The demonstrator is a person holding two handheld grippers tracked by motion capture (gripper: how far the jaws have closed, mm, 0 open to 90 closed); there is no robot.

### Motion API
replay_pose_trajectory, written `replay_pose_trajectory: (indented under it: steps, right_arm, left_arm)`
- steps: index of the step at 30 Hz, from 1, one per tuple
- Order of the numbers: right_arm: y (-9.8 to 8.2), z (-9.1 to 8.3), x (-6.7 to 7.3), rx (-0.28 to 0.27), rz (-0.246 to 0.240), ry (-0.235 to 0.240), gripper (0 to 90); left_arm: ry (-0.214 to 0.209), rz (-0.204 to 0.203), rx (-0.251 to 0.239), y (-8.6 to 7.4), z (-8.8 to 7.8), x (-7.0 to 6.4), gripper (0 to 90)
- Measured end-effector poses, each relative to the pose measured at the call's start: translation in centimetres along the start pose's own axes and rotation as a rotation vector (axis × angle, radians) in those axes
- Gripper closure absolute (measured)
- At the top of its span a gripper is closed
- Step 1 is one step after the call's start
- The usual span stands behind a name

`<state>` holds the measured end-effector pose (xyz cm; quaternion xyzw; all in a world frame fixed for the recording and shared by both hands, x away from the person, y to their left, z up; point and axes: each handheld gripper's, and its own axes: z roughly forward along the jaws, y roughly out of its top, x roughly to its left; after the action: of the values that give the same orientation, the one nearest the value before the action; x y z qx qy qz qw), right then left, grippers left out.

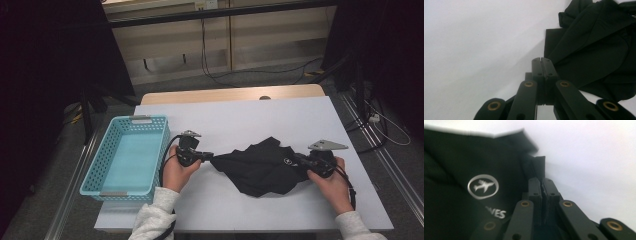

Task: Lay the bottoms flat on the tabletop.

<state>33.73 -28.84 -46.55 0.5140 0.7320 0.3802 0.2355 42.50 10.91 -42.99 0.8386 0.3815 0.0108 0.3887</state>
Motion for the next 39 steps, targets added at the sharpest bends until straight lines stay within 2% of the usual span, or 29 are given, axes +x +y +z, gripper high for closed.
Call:
replay_pose_trajectory:
  steps: [3, 4, 5, 6, 7, 9, 11, 12, 14, 20, 23, 26, 33, 36, 37, 39]
  right_arm:
    - [0.3, -1.5, -1.1, -0.092, 0.049, -0.028, 86.9]
    - [0.4, -2.1, -1.5, -0.115, 0.081, -0.017, 86.8]
    - [0.4, -2.5, -1.8, -0.13, 0.092, -0.03, 86.8]
    - [0.3, -2.8, -2.0, -0.133, 0.08, -0.059, 86.8]
    - [0.2, -3.0, -2.2, -0.126, 0.074, -0.072, 86.8]
    - [-0.1, -3.1, -2.4, -0.122, 0.069, -0.112, 86.8]
    - [-0.3, -3.1, -2.5, -0.122, 0.082, -0.113, 86.8]
    - [-0.3, -3.1, -2.5, -0.118, 0.07, -0.126, 86.8]
    - [-0.3, -3.0, -2.4, -0.11, 0.058, -0.115, 86.7]
    - [-0.5, -3.1, -2.5, -0.111, 0.071, -0.121, 86.7]
    - [-0.6, -3.3, -2.5, -0.116, 0.072, -0.125, 86.7]
    - [-0.7, -3.5, -2.6, -0.12, 0.076, -0.124, 86.7]
    - [-0.8, -4.0, -2.8, -0.145, 0.091, -0.12, 86.7]
    - [-0.8, -4.2, -2.8, -0.151, 0.096, -0.114, 86.7]
    - [-0.8, -4.2, -2.7, -0.153, 0.096, -0.113, 86.7]
    - [-0.7, -4.2, -2.7, -0.159, 0.091, -0.109, 86.7]
  left_arm:
    - [-0.016, 0.004, -0.026, 0.0, 0.0, -0.1, 90.0]
    - [-0.019, 0.002, -0.05, 0.0, 0.2, -0.1, 89.6]
    - [-0.015, 0.008, -0.055, 0.1, 0.3, -0.2, 84.9]
    - [-0.007, -0.005, -0.066, 0.1, 0.6, -0.2, 73.6]
    - [-0.005, -0.008, -0.066, 0.0, 0.8, -0.3, 57.4]
    - [-0.009, 0.0, -0.085, 0.0, 0.9, -0.4, 53.0]
    - [-0.004, -0.012, -0.092, 0.1, 1.0, -0.5, 43.4]
    - [0.002, -0.014, -0.1, 0.0, 1.2, -0.6, 43.1]
    - [-0.011, -0.009, -0.105, 0.0, 1.4, -0.6, 40.7]
    - [-0.04, -0.004, -0.076, -0.2, 3.1, -1.6, 39.5]
    - [-0.05, 0.007, -0.088, -0.2, 3.7, -2.0, 42.1]
    - [-0.058, 0.015, -0.067, -0.2, 4.3, -2.4, 48.8]
    - [-0.072, 0.025, -0.055, -0.2, 4.7, -2.7, 77.8]
    - [-0.075, 0.039, -0.057, 0.0, 4.3, -2.7, 85.8]
    - [-0.081, 0.032, -0.059, 0.0, 4.3, -2.7, 87.9]
    - [-0.083, 0.033, -0.06, 0.2, 4.0, -2.7, 88.4]
